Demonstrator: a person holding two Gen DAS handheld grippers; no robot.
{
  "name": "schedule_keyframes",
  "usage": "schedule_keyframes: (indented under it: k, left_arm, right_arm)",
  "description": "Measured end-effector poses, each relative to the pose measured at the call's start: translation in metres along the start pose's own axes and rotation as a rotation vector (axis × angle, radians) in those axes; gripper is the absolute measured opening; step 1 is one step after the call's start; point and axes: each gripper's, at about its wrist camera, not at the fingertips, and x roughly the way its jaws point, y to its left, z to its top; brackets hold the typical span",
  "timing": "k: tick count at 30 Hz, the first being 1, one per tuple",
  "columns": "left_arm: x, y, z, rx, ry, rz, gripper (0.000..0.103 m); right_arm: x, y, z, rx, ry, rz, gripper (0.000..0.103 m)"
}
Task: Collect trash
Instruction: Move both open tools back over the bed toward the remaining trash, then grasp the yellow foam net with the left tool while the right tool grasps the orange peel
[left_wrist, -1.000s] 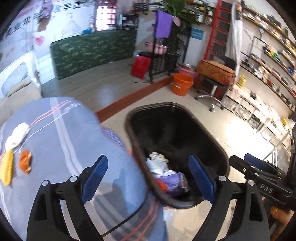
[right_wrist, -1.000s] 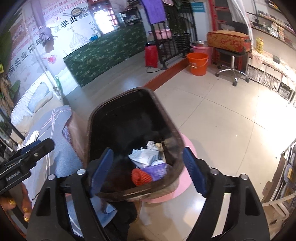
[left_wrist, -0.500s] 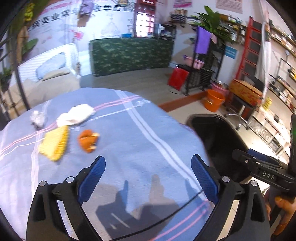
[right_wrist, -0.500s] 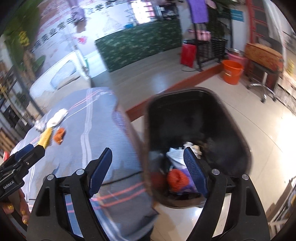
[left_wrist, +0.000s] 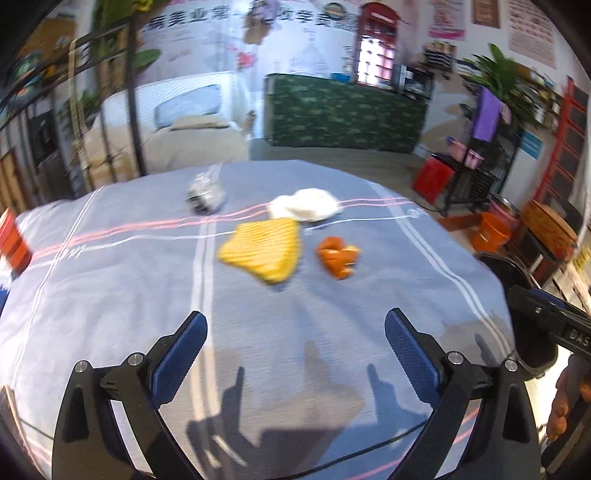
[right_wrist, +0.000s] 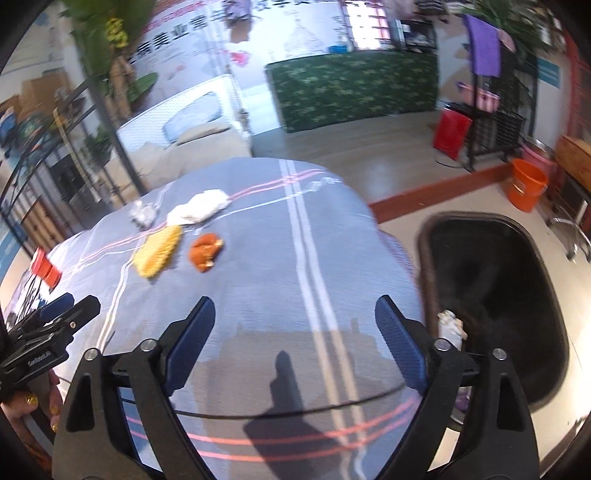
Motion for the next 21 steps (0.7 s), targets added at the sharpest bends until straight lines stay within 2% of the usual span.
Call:
schedule_keyframes:
  k: [6, 12, 18, 21]
  left_arm:
    - [0.000, 0.044, -0.003, -0.049, 0.017, 0.053, 0.095]
    - [0.005, 0.068, 0.006, -0.061, 0.020, 0.067, 0.095]
    - [0.026, 0.072, 0.024, -0.050, 0.047, 0.025, 0.094]
    - [0.039, 0.063, 0.034, -0.025, 0.051, -0.008, 0.094]
  right_arm:
    - [0.014, 0.036, 0.008, -0.083, 0.024, 0.051, 0.089]
    - [0.031, 0.062, 0.015, -0.129, 0.045, 0.074, 0.089]
    - [0.045, 0.077, 0.019, -0.148, 0.070, 0.084, 0.089]
    - [0.053, 0.082, 0.022, -0.160, 0.082, 0.079, 0.089]
